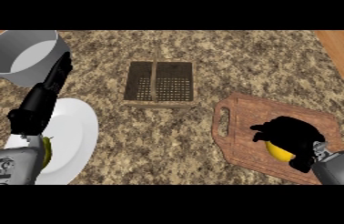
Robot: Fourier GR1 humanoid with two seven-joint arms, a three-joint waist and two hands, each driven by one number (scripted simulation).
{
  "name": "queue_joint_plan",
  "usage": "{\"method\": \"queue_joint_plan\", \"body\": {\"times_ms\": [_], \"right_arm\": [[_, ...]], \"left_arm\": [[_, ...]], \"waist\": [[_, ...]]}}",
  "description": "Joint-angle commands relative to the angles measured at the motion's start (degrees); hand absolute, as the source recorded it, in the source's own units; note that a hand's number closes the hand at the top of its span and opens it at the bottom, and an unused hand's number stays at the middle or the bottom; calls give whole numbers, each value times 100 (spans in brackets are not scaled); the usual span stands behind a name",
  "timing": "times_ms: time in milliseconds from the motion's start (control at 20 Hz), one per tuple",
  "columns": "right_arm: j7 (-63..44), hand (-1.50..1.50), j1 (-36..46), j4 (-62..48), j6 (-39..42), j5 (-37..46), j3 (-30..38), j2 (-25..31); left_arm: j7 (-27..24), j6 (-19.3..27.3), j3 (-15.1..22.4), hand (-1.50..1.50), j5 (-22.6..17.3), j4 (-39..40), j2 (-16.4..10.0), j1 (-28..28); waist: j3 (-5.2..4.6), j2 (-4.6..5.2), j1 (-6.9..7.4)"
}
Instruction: Pick the lemon from the cutting board and place it in the basket
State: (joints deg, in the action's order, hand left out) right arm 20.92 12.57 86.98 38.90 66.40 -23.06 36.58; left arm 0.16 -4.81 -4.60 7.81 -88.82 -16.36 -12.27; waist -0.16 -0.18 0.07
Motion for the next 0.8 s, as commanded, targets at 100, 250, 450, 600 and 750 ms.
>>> {"method": "queue_joint_plan", "body": {"times_ms": [100, 250, 450, 600, 750], "right_arm": [[629, 150, 209, -677, -385, 288, 74, -80], [501, 150, -119, -419, -628, 513, -193, -311], [807, 150, 133, -1198, -1330, 740, -221, -515], [718, 150, 279, -1216, -1437, 414, 628, -387], [-524, 150, 762, -1401, -1051, 59, 1782, -746]], "left_arm": [[62, -81, -14, 0, 32, -343, 79, 238], [-41, -330, -320, 0, -189, -156, -152, 190], [386, -52, 44, 0, 109, -428, 169, 7], [361, -435, -359, 0, -296, -305, -162, -40], [59, -149, -135, 0, 44, -207, 33, 57]], "waist": [[17, 17, 30], [16, 14, 6], [21, 22, 41], [20, 21, 35], [22, 34, 19]]}}
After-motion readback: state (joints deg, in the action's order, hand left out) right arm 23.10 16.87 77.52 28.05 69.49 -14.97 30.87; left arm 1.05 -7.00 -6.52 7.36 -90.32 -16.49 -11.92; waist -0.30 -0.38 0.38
